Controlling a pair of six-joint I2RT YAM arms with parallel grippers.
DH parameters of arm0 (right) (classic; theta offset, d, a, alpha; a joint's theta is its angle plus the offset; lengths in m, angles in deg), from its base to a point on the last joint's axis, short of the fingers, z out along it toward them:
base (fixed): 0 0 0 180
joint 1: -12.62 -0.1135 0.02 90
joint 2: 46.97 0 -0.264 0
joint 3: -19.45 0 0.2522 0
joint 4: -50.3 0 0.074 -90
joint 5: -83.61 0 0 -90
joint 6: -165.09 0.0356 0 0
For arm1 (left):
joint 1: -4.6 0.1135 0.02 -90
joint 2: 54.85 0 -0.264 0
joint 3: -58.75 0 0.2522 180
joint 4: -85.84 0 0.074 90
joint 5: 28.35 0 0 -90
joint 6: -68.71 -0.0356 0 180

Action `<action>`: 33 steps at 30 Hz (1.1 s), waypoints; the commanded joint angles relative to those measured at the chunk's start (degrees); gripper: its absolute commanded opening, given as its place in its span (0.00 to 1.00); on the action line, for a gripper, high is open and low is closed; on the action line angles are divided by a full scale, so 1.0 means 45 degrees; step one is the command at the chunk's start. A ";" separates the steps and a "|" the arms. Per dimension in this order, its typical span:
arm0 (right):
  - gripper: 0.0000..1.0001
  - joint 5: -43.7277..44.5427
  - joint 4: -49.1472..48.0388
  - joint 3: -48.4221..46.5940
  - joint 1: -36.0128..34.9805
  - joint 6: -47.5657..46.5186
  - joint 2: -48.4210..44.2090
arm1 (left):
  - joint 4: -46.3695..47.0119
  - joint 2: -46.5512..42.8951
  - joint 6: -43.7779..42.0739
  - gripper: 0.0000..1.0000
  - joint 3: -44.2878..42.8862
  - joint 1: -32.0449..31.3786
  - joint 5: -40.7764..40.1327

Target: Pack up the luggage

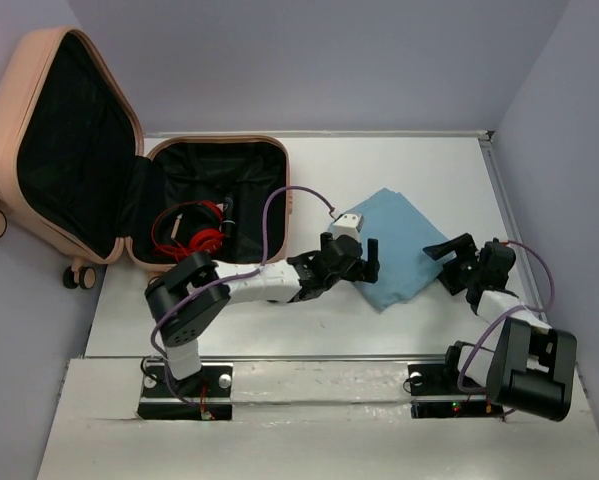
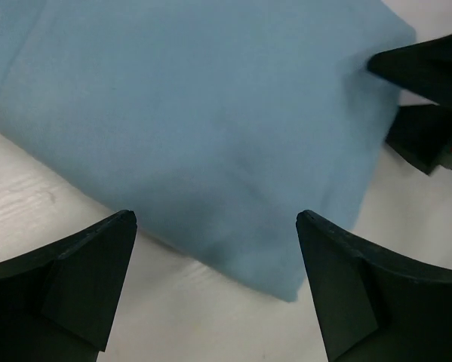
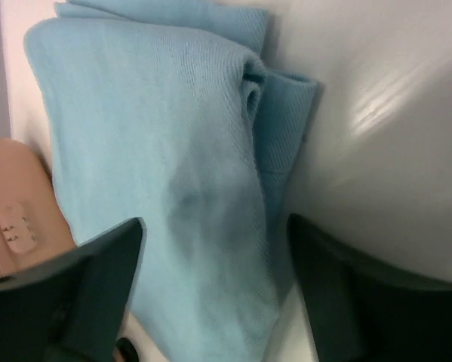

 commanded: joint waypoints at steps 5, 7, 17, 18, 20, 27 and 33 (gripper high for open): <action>0.99 0.0916 0.0558 0.0509 -0.0064 -0.0541 -0.0720 | -0.0295 0.1594 0.0815 0.99 -0.0635 0.1441 -0.1532; 0.98 0.0898 0.0578 0.0392 -0.0064 -0.0659 -0.0467 | -0.0236 0.1417 0.0835 0.99 -0.0418 0.1441 -0.2157; 0.86 0.0409 0.0500 -0.0194 -0.0298 -0.1051 0.0589 | -0.1661 0.3992 0.0658 0.99 -0.2951 0.1850 -0.1655; 0.82 0.0274 0.0442 -0.0195 -0.0415 -0.1031 0.0706 | -0.1584 0.4439 0.0717 0.99 -0.3072 0.1909 -0.1207; 0.80 0.0272 0.0227 -0.0214 -0.0960 -0.0973 0.0843 | -0.1253 0.4736 0.0834 0.99 -0.3190 0.2026 -0.0814; 0.60 -0.0254 -0.0749 -0.0760 -0.2368 -0.0212 0.2266 | -0.0257 0.4952 0.1186 0.89 -0.2839 0.2339 -0.0460; 0.09 -0.1482 -0.2035 -0.1407 -0.2643 0.0061 0.3657 | 0.1149 0.4737 0.0992 0.06 -0.2487 0.2476 0.0202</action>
